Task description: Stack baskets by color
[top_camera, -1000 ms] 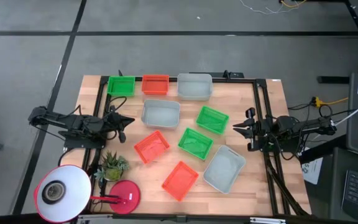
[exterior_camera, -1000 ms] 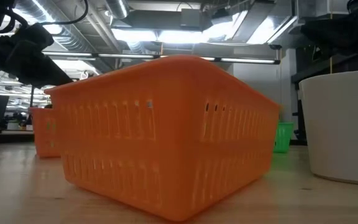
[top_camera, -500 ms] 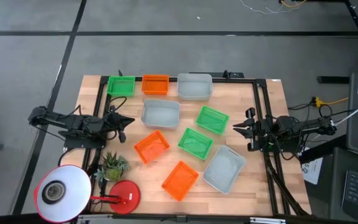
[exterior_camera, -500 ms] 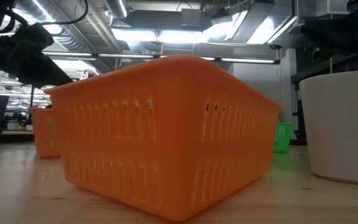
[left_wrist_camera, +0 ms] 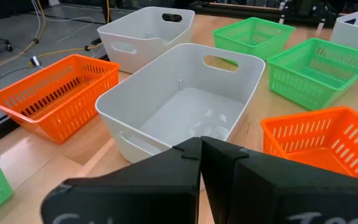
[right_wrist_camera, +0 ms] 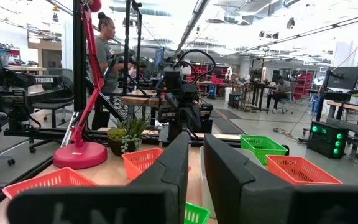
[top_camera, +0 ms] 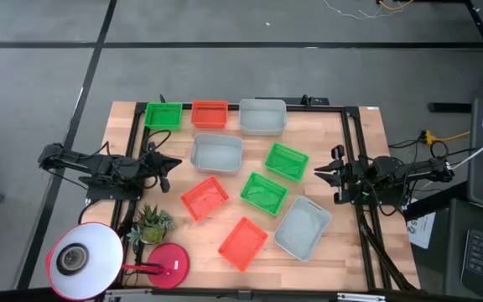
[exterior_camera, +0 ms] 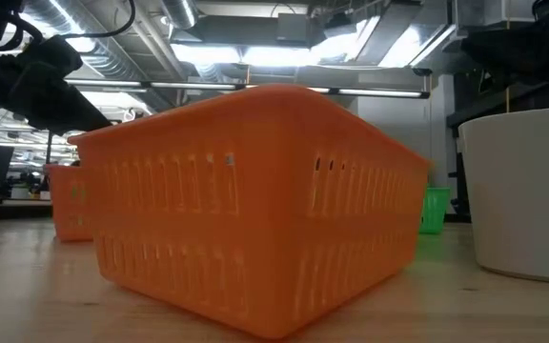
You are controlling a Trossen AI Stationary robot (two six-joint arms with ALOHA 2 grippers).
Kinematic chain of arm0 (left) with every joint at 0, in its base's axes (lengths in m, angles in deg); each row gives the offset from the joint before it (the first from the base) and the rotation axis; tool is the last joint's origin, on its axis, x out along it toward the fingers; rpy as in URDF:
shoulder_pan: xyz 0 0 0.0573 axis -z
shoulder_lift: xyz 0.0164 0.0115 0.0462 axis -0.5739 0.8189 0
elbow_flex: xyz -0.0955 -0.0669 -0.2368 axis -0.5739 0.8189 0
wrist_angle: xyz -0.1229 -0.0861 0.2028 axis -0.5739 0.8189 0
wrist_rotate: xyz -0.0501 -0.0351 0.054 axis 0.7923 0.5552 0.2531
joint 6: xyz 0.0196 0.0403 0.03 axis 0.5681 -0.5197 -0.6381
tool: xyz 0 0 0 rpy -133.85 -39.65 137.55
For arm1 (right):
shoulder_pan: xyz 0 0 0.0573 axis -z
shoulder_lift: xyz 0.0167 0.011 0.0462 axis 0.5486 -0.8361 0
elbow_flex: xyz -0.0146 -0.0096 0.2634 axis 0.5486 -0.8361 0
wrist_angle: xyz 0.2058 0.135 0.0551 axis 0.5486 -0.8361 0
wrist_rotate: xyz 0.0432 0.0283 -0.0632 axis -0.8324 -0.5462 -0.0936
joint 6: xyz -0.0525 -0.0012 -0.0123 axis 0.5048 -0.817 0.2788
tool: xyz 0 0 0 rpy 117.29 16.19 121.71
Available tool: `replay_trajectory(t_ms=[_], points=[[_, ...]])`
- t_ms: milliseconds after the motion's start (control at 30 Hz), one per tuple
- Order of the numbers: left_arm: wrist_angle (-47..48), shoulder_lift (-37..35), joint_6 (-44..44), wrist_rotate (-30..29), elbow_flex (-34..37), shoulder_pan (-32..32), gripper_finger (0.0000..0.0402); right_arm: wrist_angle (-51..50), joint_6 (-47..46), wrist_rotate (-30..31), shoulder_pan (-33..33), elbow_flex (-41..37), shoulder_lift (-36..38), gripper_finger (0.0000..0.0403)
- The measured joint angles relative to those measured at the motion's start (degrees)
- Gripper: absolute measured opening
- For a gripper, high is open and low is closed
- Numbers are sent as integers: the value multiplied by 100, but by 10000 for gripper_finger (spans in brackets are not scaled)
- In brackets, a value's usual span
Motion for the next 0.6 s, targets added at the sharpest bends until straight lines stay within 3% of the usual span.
replay_trajectory(t_ms=[600], points=[[0,-1,0,-1,0,1,0,0,0,0,0,1,-1,53]])
